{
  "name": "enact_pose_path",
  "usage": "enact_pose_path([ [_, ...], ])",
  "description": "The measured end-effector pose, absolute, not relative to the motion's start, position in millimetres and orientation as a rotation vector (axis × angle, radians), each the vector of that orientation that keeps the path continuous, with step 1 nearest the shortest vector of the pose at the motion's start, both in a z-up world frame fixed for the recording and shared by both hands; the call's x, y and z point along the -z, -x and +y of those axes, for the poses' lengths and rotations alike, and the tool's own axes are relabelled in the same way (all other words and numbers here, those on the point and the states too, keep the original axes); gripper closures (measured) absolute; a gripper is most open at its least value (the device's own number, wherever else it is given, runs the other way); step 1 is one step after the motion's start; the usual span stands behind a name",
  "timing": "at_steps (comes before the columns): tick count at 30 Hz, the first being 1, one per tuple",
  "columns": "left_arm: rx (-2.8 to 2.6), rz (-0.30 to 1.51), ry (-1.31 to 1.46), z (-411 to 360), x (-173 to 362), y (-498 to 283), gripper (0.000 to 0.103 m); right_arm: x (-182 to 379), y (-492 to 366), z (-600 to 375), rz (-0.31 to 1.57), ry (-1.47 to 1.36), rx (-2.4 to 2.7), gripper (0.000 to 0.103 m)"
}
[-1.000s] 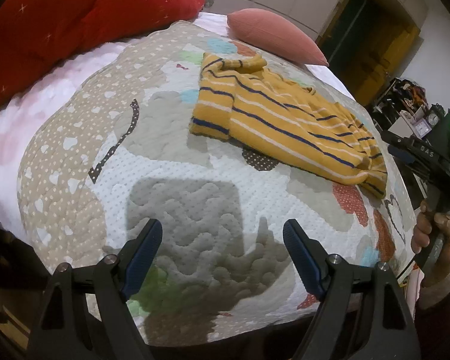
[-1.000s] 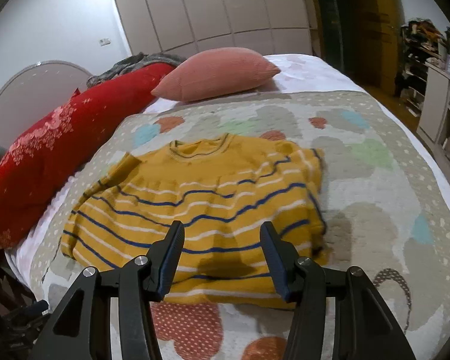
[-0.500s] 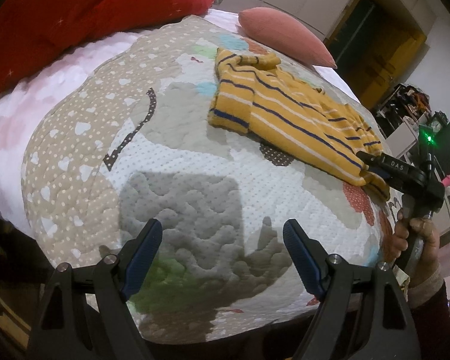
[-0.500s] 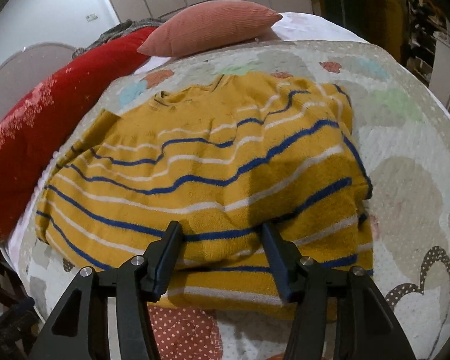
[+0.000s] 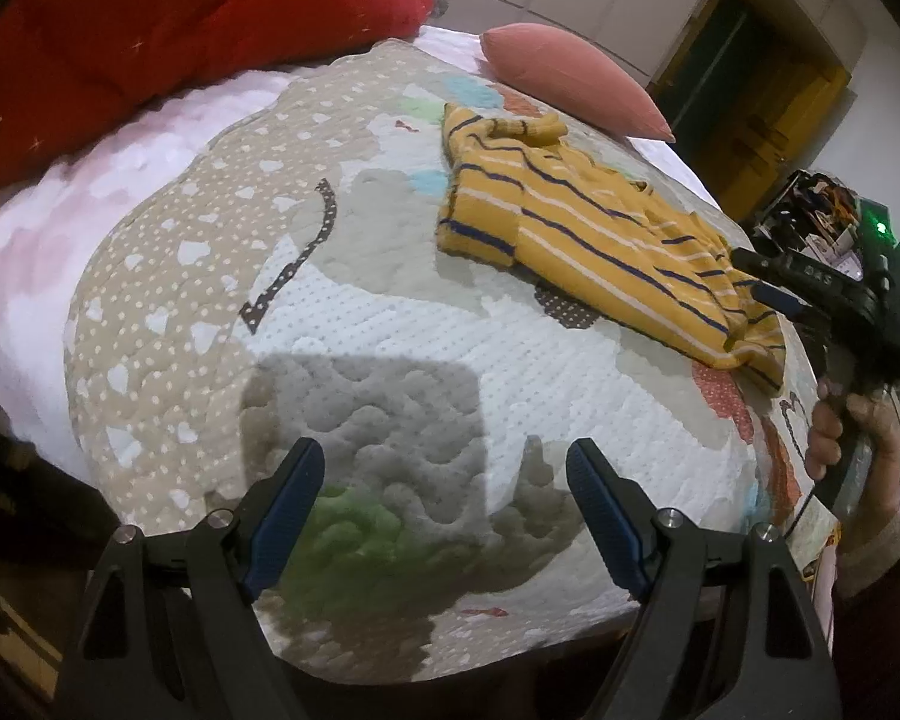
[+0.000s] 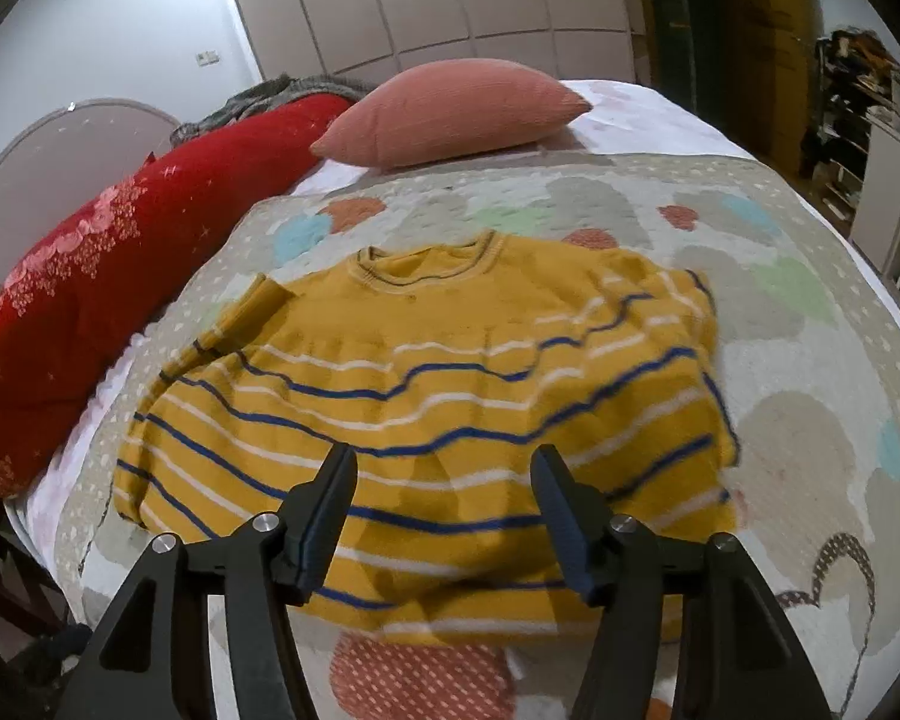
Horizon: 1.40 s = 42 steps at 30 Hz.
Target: Fold small clothes
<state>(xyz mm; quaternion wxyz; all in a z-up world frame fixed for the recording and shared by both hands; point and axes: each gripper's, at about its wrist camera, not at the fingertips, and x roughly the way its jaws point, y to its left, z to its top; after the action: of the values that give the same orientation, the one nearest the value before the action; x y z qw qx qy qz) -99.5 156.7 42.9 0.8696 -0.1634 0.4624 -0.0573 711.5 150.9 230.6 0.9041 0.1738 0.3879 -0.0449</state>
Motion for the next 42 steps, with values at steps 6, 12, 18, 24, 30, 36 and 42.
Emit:
enact_pose_path([
  [6, 0.107, 0.964, 0.352, 165.6, -42.5, 102.6, 0.021, -186.5, -743.7, 154.2, 0.928, -0.376, 0.083, 0.034],
  [12, 0.096, 0.963, 0.369, 174.3, -38.6, 104.0, 0.021, -201.6, -741.4, 155.9, 0.898, -0.356, 0.084, 0.033],
  [18, 0.098, 0.981, 0.364, 172.2, -32.3, 100.6, 0.021, -218.0, -754.8, 167.5, 0.862, -0.347, 0.054, 0.033],
  [24, 0.091, 0.992, 0.345, 171.4, -31.3, 97.8, 0.021, -189.0, -765.6, 187.0, 0.921, -0.289, 0.033, 0.029],
  [30, 0.081, 1.0, 0.334, 165.1, -29.4, 92.4, 0.016, -184.9, -762.7, 184.6, 0.9, -0.274, -0.007, 0.025],
  [36, 0.096, 1.008, 0.305, 156.0, -31.2, 91.3, 0.016, -180.6, -753.3, 183.0, 0.836, -0.294, -0.029, 0.023],
  [42, 0.104, 0.998, 0.301, 149.9, -35.2, 90.1, 0.016, -178.0, -746.7, 174.8, 0.785, -0.358, -0.077, 0.02],
])
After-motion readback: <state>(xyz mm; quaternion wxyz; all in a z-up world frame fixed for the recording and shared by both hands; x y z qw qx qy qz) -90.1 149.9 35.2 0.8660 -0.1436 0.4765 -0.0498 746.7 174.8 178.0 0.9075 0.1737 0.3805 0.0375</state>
